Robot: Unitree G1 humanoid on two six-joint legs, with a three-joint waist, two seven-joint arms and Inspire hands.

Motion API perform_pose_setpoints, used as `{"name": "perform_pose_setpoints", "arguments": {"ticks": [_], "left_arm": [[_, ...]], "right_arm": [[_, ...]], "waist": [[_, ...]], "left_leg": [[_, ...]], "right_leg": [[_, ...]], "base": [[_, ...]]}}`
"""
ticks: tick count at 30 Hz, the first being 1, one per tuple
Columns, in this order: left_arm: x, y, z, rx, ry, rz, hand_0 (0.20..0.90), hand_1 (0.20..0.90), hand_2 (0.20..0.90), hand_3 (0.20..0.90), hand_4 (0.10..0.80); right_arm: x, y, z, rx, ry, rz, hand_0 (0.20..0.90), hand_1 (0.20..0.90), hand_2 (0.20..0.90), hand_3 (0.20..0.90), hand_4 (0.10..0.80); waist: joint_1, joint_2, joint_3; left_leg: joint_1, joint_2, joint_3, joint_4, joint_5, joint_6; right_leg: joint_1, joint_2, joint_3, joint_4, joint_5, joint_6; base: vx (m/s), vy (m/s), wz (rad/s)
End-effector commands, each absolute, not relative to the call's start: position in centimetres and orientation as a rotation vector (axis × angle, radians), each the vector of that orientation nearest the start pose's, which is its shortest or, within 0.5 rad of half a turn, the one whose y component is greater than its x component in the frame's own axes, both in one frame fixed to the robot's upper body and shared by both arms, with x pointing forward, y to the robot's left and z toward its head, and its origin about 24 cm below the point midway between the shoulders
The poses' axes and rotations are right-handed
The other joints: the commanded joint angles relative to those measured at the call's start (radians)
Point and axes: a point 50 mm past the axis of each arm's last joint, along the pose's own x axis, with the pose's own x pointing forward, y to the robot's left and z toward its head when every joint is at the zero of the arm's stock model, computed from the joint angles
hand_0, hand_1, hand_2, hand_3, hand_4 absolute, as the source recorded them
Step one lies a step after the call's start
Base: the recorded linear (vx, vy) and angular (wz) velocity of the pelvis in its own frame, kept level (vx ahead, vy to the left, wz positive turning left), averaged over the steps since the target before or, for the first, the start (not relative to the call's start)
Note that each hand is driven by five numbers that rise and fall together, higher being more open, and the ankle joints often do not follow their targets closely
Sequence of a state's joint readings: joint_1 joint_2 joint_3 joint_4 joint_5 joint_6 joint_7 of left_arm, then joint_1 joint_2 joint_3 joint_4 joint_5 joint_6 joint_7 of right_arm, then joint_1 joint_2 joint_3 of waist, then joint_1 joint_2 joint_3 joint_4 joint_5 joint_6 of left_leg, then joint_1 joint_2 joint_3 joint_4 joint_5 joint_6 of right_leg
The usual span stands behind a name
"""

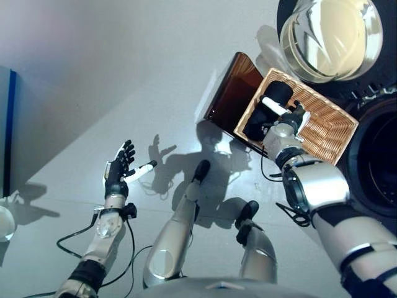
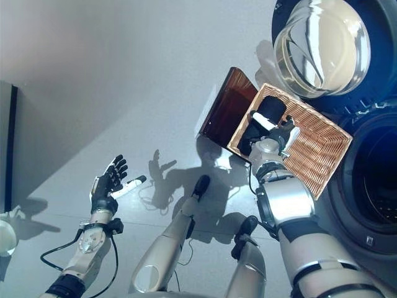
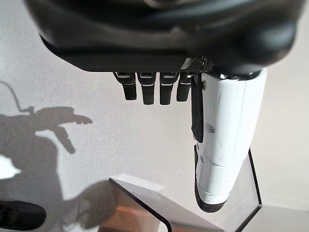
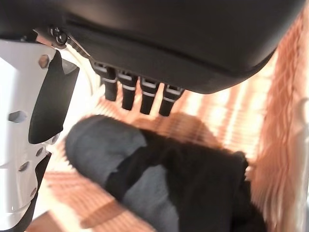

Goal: Pick up the clothes and place them into the washing machine

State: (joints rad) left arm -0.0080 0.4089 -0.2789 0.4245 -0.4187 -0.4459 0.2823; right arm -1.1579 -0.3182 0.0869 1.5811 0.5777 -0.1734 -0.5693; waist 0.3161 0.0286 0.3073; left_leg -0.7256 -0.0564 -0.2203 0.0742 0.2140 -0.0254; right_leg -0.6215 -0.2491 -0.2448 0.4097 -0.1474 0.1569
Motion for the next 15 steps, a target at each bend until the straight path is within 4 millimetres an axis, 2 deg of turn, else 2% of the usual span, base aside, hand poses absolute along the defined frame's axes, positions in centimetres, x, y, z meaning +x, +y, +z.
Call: {"name": "perform_pose_setpoints", "arguments": {"ticks": [1, 3, 4, 6, 14, 15], "left_arm": [[24.6, 23.0, 4.5, 0.042, -0.241, 0.224, 0.900, 0.900, 0.900, 0.900, 0.800], [24.6, 22.9, 4.7, 0.041, -0.249, 0.218, 0.900, 0.900, 0.900, 0.900, 0.800], [24.5, 22.8, 4.8, 0.038, -0.256, 0.219, 0.900, 0.900, 0.900, 0.900, 0.800], [24.4, 22.7, 5.1, 0.042, -0.267, 0.215, 0.900, 0.900, 0.900, 0.900, 0.800], [24.5, 22.2, 5.3, 0.033, -0.279, 0.212, 0.900, 0.900, 0.900, 0.900, 0.800], [24.4, 22.2, 5.4, 0.032, -0.284, 0.211, 0.900, 0.900, 0.900, 0.900, 0.800]], "right_arm": [[39.5, -26.5, 15.4, 0.081, 0.062, -0.870, 0.900, 0.900, 0.900, 0.900, 0.800], [39.4, -27.0, 15.7, 0.075, 0.063, -0.887, 0.900, 0.900, 0.900, 0.900, 0.800], [39.4, -27.3, 15.9, 0.068, 0.058, -0.893, 0.900, 0.900, 0.900, 0.900, 0.800], [39.2, -27.9, 16.2, 0.054, 0.053, -0.911, 0.900, 0.900, 0.900, 0.900, 0.800], [39.3, -28.1, 17.2, -0.002, 0.044, -0.922, 0.900, 0.900, 0.900, 0.900, 0.800], [39.2, -28.3, 17.3, -0.014, 0.045, -0.929, 0.801, 0.801, 0.801, 0.801, 0.729]], "waist": [[0.028, 0.006, 0.054], [0.032, 0.014, 0.060], [0.030, 0.014, 0.059], [0.031, 0.028, 0.068], [0.032, 0.046, 0.069], [0.035, 0.049, 0.069]], "left_leg": [[-0.090, -0.024, 0.080, 0.190, -0.185, -0.070], [-0.104, -0.027, 0.080, 0.197, -0.187, -0.067], [-0.102, -0.027, 0.078, 0.207, -0.223, -0.070], [-0.117, -0.029, 0.078, 0.220, -0.227, -0.067], [-0.150, -0.037, 0.075, 0.239, -0.234, -0.061], [-0.154, -0.039, 0.075, 0.241, -0.234, -0.061]], "right_leg": [[0.121, 0.021, -0.002, -0.229, 0.125, -0.014], [0.110, 0.021, -0.002, -0.221, 0.123, -0.014], [0.111, 0.022, 0.005, -0.210, 0.097, -0.011], [0.090, 0.017, 0.007, -0.187, 0.089, -0.012], [0.051, 0.012, 0.007, -0.152, 0.072, -0.012], [0.047, 0.012, 0.005, -0.148, 0.069, -0.013]], "base": [[0.001, 0.005, 0.18], [-0.002, 0.007, 0.08], [0.096, -0.029, -0.02], [0.050, -0.010, 0.00], [0.000, 0.000, 0.00], [0.000, 0.000, 0.00]]}}
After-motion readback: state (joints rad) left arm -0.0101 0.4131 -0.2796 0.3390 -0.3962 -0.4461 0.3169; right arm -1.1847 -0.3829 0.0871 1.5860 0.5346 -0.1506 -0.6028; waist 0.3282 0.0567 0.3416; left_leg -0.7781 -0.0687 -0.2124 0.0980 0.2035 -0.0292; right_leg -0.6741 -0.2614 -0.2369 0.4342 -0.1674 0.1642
